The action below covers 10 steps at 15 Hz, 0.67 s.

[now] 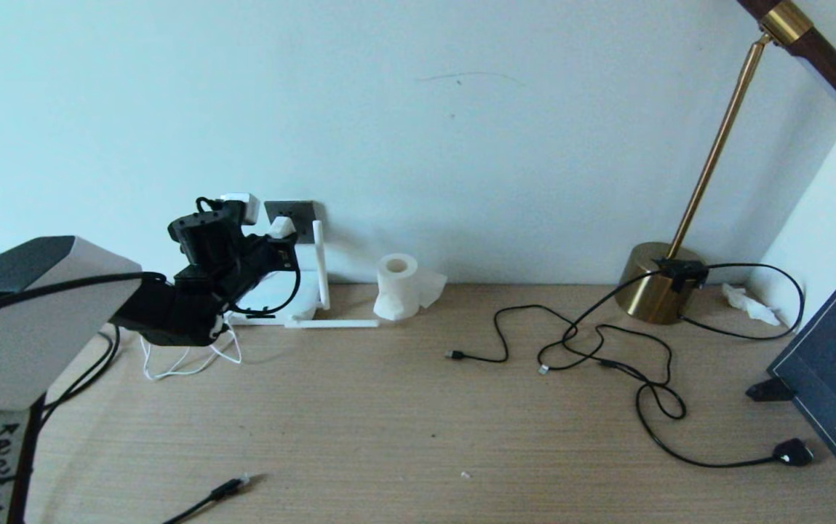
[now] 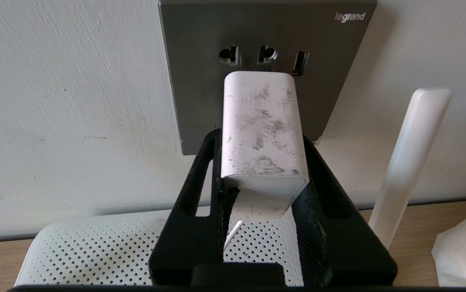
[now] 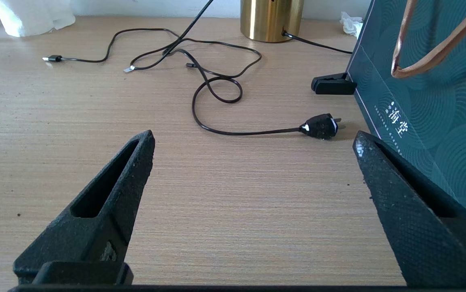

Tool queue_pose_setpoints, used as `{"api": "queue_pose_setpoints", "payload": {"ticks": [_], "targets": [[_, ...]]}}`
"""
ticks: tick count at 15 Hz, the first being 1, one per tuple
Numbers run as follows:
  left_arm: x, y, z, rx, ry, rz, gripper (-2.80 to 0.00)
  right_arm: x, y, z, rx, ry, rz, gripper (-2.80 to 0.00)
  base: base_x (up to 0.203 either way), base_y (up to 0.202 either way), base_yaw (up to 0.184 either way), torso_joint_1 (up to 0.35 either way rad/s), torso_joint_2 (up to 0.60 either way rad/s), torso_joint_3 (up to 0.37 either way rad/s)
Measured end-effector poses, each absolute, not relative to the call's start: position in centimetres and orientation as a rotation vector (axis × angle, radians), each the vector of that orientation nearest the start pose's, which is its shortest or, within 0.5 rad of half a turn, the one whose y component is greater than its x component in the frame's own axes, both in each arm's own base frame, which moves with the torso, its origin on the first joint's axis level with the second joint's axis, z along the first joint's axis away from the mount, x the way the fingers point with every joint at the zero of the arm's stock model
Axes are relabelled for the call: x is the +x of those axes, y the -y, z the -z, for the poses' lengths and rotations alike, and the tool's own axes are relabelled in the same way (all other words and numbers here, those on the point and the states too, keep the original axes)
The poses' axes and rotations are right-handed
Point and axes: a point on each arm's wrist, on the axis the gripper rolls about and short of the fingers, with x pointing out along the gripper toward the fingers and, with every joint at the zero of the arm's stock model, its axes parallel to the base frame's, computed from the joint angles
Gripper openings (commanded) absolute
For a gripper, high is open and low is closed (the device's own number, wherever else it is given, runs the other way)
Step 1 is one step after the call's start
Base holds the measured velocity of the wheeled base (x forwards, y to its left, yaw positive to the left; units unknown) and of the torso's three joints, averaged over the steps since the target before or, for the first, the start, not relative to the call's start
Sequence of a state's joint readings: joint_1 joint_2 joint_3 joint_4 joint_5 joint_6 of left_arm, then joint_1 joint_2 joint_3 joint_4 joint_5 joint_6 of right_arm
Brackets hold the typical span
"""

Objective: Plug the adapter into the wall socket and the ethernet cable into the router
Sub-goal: Pick up plug

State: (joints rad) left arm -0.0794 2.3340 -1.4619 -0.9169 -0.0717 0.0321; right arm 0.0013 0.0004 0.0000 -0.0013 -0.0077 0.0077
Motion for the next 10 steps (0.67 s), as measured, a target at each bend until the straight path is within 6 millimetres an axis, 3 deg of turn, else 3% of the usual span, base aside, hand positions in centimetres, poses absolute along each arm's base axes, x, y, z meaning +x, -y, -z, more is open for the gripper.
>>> {"api": "queue_pose_setpoints", "payload": {"ticks": [10], "targets": [[47.98, 4.03, -14.14, 0.032, 0.067, 0.146, -2.80, -2.28, 0.02, -7.56, 0.008, 0.001, 0.006, 0.00, 0.000, 0.000, 0.000, 0.000, 0.00, 0.000]]}}
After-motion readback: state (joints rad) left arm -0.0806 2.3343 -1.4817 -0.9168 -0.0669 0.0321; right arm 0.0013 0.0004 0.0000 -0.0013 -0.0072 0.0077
